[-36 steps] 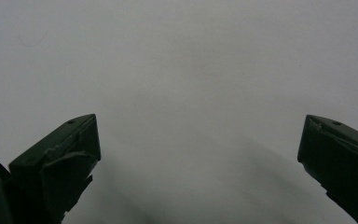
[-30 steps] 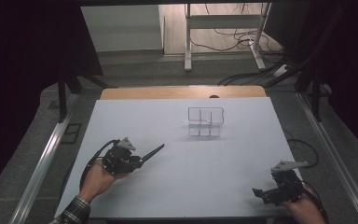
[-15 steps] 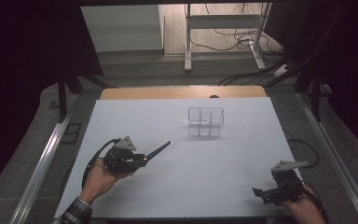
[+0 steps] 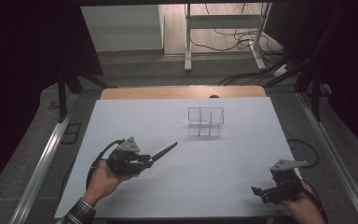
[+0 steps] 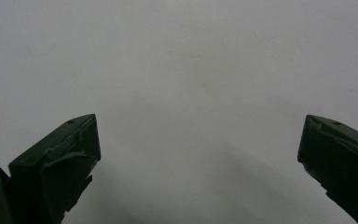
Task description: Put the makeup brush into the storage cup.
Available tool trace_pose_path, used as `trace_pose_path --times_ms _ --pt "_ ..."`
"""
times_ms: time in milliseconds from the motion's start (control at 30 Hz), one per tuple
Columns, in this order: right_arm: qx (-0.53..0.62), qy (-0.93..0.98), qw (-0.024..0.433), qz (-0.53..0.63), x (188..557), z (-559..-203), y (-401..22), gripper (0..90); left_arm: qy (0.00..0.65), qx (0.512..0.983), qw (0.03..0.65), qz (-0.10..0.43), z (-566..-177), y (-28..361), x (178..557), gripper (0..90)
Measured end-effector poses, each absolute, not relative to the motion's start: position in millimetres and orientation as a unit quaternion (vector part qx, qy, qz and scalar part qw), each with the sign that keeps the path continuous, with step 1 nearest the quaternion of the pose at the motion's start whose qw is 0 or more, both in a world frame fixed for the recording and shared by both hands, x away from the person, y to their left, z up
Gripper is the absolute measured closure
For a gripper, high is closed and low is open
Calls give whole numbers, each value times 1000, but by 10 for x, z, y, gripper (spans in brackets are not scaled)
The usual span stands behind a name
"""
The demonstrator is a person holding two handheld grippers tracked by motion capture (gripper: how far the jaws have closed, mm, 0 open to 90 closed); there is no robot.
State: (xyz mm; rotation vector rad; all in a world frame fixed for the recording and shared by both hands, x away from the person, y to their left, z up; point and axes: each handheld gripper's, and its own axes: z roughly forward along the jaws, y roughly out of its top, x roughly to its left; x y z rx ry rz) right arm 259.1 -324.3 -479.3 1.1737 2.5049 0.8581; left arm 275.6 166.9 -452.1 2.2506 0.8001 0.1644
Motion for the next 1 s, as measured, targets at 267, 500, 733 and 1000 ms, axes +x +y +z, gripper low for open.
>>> trace_pose_path --times_ms 267,500,733,1000 --pt "393 859 123 305 2622 -4730 -3156 0 300 876 372 69 -4508 1626 2729 723" --pt "373 868 120 306 2655 -4700 -2996 0 294 876 376 64 -4504 1579 2716 722" --pt "374 863 103 325 2687 -4645 -2859 0 283 877 382 66 -4496 1526 2701 723" --pt "354 869 98 332 2757 -4558 -2635 0 277 878 386 61 -4504 1474 2700 722"
